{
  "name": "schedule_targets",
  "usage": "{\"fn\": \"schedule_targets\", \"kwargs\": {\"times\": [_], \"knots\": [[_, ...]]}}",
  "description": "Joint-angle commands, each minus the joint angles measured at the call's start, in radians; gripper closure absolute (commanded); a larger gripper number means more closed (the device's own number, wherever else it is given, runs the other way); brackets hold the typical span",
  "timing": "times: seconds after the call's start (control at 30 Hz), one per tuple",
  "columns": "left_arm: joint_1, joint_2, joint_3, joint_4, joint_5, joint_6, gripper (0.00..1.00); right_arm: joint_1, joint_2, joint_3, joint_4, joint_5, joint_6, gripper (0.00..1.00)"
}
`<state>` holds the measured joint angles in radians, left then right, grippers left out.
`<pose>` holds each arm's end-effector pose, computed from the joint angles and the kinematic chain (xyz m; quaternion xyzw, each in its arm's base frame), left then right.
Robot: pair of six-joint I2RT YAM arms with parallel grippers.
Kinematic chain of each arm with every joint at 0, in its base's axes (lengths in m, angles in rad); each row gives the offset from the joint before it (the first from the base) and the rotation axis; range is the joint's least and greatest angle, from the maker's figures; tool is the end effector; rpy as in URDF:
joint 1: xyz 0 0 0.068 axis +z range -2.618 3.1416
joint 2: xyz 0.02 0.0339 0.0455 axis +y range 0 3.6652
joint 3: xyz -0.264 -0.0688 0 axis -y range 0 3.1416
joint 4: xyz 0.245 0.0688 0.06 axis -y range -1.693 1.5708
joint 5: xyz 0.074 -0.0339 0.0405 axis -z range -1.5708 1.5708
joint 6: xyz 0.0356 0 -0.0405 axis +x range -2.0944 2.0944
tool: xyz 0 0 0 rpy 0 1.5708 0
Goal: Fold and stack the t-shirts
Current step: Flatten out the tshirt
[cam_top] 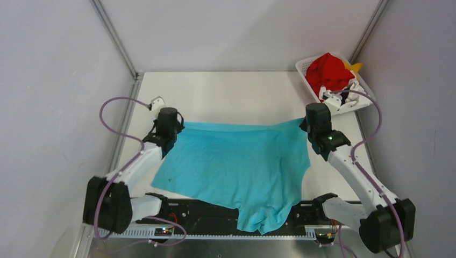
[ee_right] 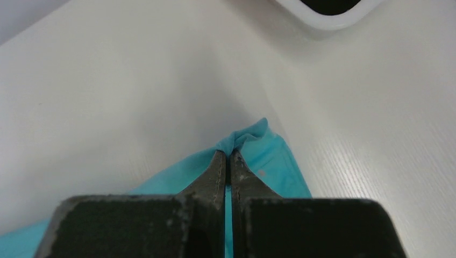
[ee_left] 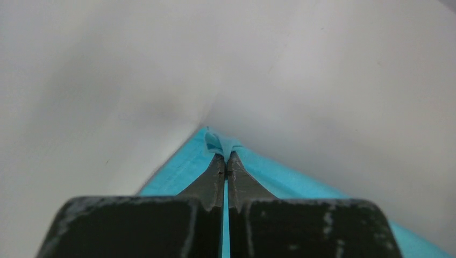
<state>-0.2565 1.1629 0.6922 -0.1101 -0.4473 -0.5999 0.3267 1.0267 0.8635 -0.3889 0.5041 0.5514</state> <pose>0.2453 -0.0484 0.2400 -0.2504 0.8274 -0.0148 0.5024 0.2180 0.0557 0.3036 0.2156 0.8265 0.0036 0.5200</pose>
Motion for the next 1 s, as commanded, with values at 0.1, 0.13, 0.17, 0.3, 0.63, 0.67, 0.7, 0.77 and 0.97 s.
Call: {"fn": "schedule_targets", "kwargs": {"times": [0.1, 0.13, 0.17, 0.3, 0.63, 0.67, 0.7, 0.77, 0.97], "knots": [[0.039, 0.245, 0.154, 0.104, -0.035, 0.031, 1.00, -0.040, 0.133, -0.001, 0.251, -0.031, 0.011, 1.00], [0.049, 0.263, 0.166, 0.104, -0.030, 0.031, 1.00, -0.052, 0.145, 0.000, 0.281, -0.052, 0.010, 1.00], [0.053, 0.298, 0.192, 0.105, -0.026, 0.028, 1.00, -0.057, 0.171, 0.005, 0.293, -0.060, 0.007, 1.00], [0.083, 0.385, 0.270, 0.105, -0.013, 0.031, 1.00, -0.089, 0.252, 0.043, 0.336, -0.087, -0.006, 1.00], [0.117, 0.640, 0.555, -0.004, 0.017, 0.057, 1.00, -0.132, 0.562, 0.265, 0.356, -0.172, -0.047, 1.00], [0.118, 0.667, 0.588, -0.013, 0.018, 0.058, 1.00, -0.136, 0.599, 0.302, 0.352, -0.172, -0.053, 1.00], [0.121, 0.680, 0.603, -0.017, 0.018, 0.059, 1.00, -0.142, 0.618, 0.320, 0.346, -0.179, -0.056, 1.00], [0.128, 0.716, 0.647, -0.033, 0.021, 0.062, 1.00, -0.152, 0.681, 0.384, 0.333, -0.203, -0.069, 1.00], [0.165, 0.816, 0.777, -0.091, 0.079, 0.039, 1.00, -0.168, 0.898, 0.606, 0.282, -0.304, -0.073, 1.00]]}}
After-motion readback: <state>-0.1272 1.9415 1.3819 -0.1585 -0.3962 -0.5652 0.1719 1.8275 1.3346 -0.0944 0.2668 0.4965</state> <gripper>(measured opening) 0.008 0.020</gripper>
